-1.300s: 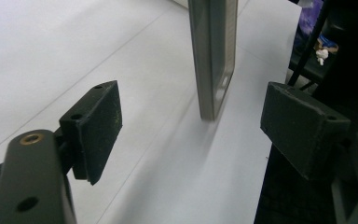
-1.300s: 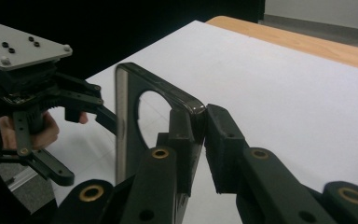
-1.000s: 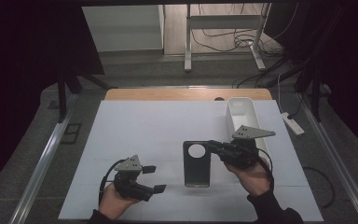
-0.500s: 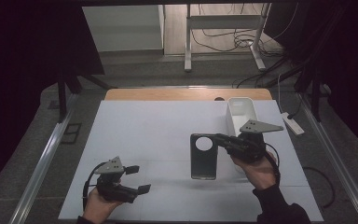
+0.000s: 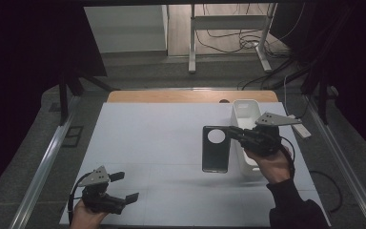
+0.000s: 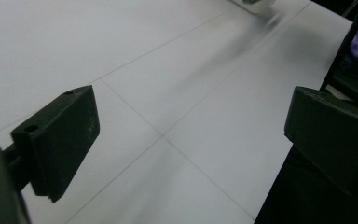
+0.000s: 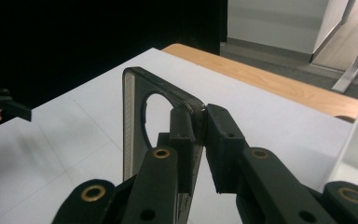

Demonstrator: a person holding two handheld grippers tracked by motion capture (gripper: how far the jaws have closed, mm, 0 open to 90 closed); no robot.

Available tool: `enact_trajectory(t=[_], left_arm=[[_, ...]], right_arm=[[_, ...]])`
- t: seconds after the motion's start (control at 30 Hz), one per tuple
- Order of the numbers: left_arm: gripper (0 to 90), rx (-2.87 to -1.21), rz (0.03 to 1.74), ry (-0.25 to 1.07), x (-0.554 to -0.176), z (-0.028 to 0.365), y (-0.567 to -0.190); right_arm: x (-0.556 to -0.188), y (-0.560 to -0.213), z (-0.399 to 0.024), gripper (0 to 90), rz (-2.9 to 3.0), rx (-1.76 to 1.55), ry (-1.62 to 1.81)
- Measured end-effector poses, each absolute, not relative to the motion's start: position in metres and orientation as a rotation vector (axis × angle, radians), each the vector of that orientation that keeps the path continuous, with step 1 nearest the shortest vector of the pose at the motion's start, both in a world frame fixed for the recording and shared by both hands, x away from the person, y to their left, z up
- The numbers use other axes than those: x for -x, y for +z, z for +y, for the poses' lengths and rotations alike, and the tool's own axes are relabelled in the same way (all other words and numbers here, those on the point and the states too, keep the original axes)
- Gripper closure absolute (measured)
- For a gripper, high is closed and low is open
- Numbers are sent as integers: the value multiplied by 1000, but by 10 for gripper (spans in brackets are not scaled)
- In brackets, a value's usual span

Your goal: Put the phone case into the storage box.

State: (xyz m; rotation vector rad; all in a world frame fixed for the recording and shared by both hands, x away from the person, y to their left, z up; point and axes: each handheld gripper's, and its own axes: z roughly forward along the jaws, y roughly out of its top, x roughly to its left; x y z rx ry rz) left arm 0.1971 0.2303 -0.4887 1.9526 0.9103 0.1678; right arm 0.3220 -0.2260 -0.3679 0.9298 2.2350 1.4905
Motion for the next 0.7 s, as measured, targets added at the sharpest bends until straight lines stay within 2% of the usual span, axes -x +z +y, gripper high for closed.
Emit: enact_trajectory(t=[0.23,0.7], left_arm=[[2,-1956,929,207,-188,237,-492],[0,-1980,1040,257,-174,253,-497]], right_arm=[[-331,-359,-235,811,2210,-929,1488],[-346,-343,-249,811,2162,-928,1471]])
